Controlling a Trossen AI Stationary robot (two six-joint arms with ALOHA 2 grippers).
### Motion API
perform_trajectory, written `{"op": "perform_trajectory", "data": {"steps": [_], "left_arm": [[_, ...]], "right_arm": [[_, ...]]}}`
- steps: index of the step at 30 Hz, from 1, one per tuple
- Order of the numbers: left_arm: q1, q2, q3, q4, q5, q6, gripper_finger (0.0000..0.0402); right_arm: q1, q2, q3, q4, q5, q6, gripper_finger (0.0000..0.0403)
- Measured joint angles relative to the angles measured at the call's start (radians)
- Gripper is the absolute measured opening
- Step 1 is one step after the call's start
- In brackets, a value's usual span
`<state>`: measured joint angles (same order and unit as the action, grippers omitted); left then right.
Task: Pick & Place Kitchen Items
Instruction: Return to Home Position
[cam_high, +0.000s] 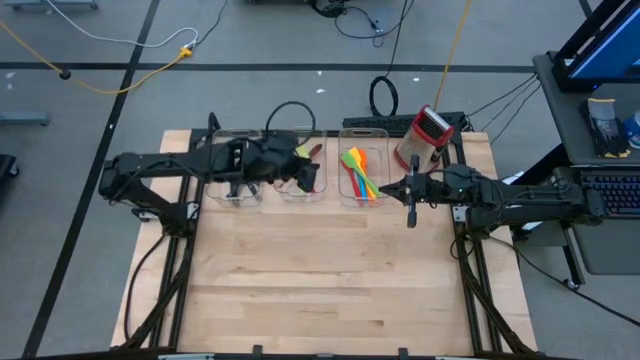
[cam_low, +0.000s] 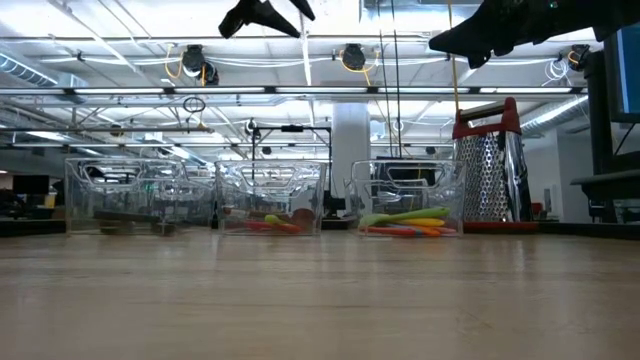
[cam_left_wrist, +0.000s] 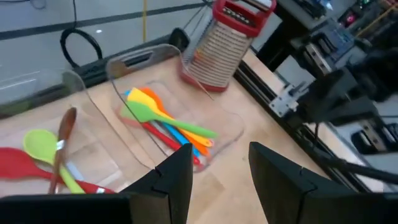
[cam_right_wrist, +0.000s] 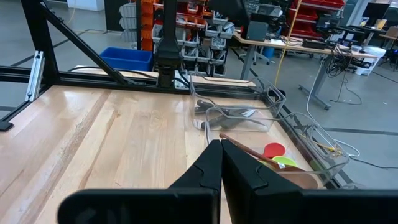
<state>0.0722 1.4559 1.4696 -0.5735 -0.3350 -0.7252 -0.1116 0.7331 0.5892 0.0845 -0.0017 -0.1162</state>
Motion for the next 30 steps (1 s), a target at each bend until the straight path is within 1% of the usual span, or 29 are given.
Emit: {"op": "perform_trajectory", "data": {"steps": [3,6,14,16,18,20,23,27,30], "left_arm": [[-0.036,0.001,0.000,0.007,-0.012,0.026,0.0161],[-0.067,0.000,0.000,0.032,0.009,0.095,0.0161],[-0.088,-0.006,0.000,0.091,0.210,0.262,0.0161],[-0.094,-0.026,-0.002,0.075,0.232,0.303,0.0161],[-0.097,-0.050,-0.015,0.091,0.231,0.324,0.0161],[-0.102,-0.090,-0.055,0.076,0.231,0.338,0.0161],[-0.105,-0.171,-0.145,0.147,0.232,0.352,0.0161],[-0.123,-0.313,-0.309,0.261,0.232,0.368,0.0161],[-0.143,-0.410,-0.431,0.299,0.242,0.365,0.0161]], "right_arm": [[0.000,0.000,0.000,0.000,0.000,0.000,0.0000],[0.000,0.000,0.000,0.000,0.000,0.000,0.0000],[0.000,0.000,0.000,0.000,0.000,0.000,0.0000],[0.000,0.000,0.000,0.000,0.000,0.000,0.0000],[0.000,0.000,0.000,0.000,0.000,0.000,0.0000],[0.000,0.000,0.000,0.000,0.000,0.000,0.0000],[0.000,0.000,0.000,0.001,0.002,0.000,0.0000],[0.000,0.000,0.000,0.001,0.002,0.000,0.0000],[0.000,0.000,0.000,0.000,0.003,0.000,0.0000]]}}
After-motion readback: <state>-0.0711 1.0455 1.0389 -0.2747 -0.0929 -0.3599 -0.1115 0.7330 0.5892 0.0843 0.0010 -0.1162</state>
